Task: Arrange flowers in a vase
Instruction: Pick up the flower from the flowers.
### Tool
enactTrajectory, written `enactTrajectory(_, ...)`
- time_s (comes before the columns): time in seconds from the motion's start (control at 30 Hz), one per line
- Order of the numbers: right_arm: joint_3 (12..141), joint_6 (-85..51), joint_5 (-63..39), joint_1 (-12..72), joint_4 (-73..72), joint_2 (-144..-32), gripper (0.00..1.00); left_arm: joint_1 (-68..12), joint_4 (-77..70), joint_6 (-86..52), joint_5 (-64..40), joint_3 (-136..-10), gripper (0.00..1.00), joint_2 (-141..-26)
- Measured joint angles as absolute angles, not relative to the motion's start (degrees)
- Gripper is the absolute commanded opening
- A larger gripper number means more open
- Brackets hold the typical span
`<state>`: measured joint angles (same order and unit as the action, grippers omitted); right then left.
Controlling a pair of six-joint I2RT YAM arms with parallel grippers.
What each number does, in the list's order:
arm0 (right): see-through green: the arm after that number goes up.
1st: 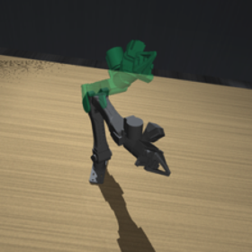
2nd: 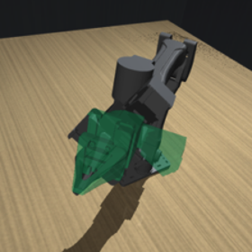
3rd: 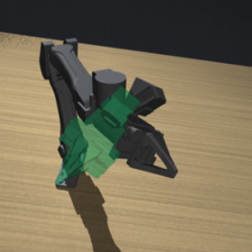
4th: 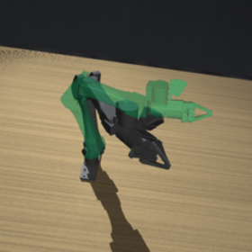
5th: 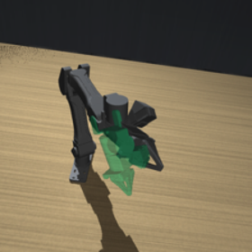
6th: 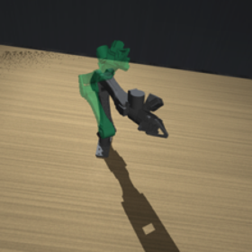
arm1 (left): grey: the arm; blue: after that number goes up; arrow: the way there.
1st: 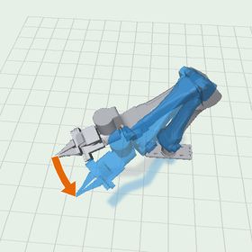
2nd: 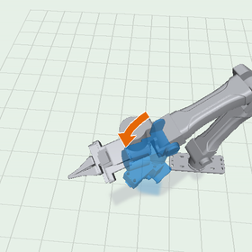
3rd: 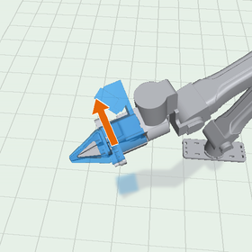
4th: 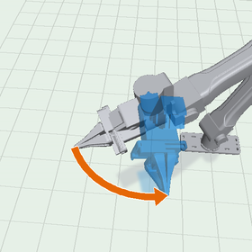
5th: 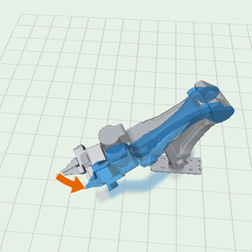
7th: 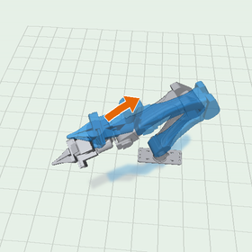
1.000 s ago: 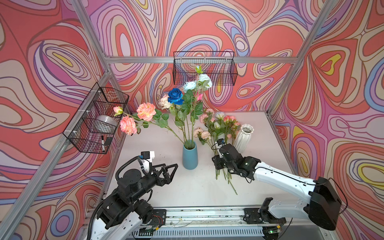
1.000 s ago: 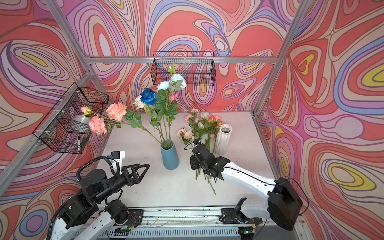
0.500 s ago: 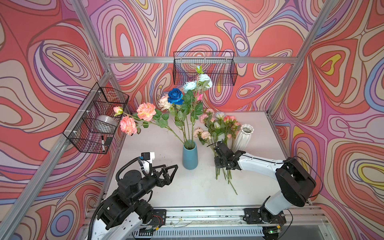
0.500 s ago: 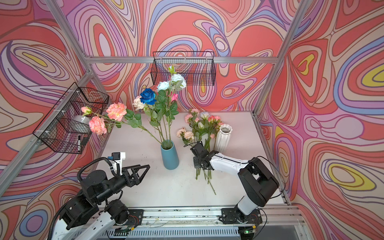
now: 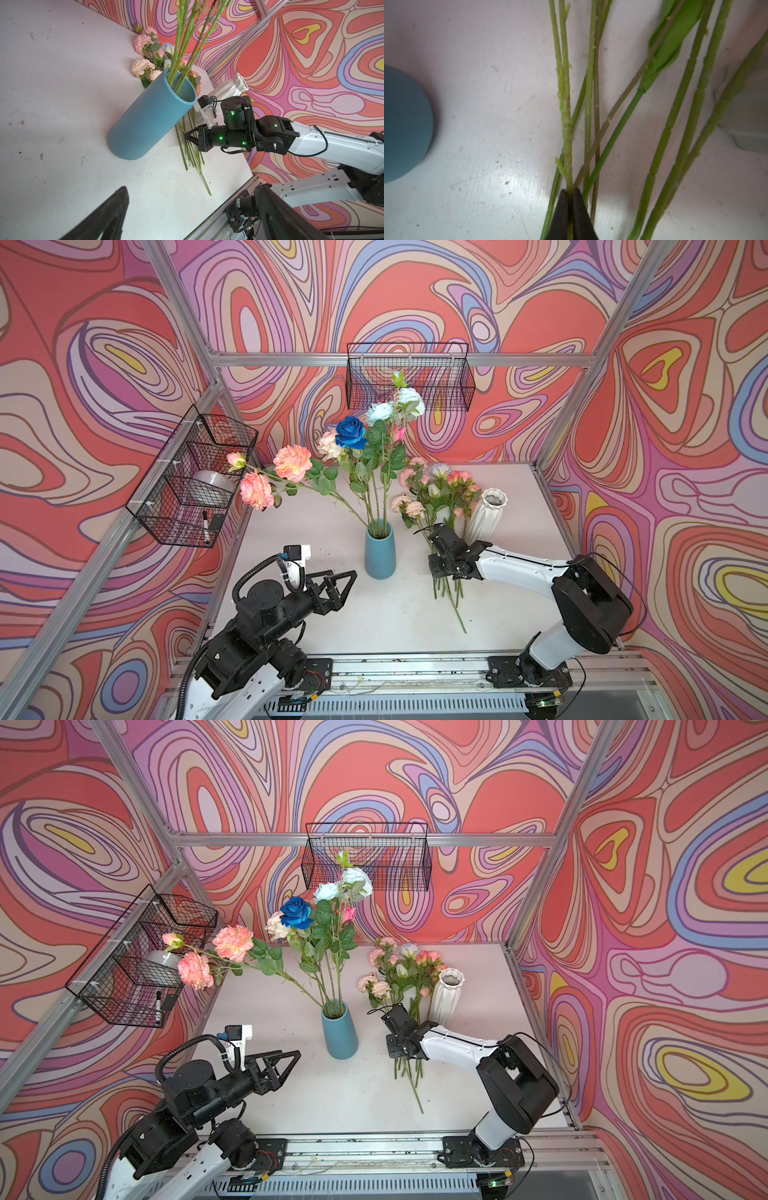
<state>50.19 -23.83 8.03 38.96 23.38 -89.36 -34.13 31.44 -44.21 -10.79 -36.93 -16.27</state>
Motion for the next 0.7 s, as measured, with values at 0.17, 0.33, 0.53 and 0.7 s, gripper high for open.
enactTrajectory(0.17, 49.2, -23.4, 5.1, 39.0, 23.1, -80.4, 0.00, -34.1, 30.6, -44.2, -11.6, -37.0, 0.98, -17.1)
enactTrajectory(0.33, 49.3, -23.7, 2.9, 39.0, 22.5, -71.3, 0.00, -34.1, 29.7, -44.2, -12.3, -37.5, 0.98, -18.1)
enactTrajectory(0.53, 49.3, -25.7, 2.6, 39.0, 21.9, -63.3, 0.00, -34.1, 27.4, -44.5, -13.7, -39.2, 0.98, -20.3)
enactTrajectory(0.7, 49.3, -27.6, 3.6, 39.0, 21.0, -56.1, 0.00, -34.1, 24.4, -45.1, -15.9, -41.9, 0.98, -24.2)
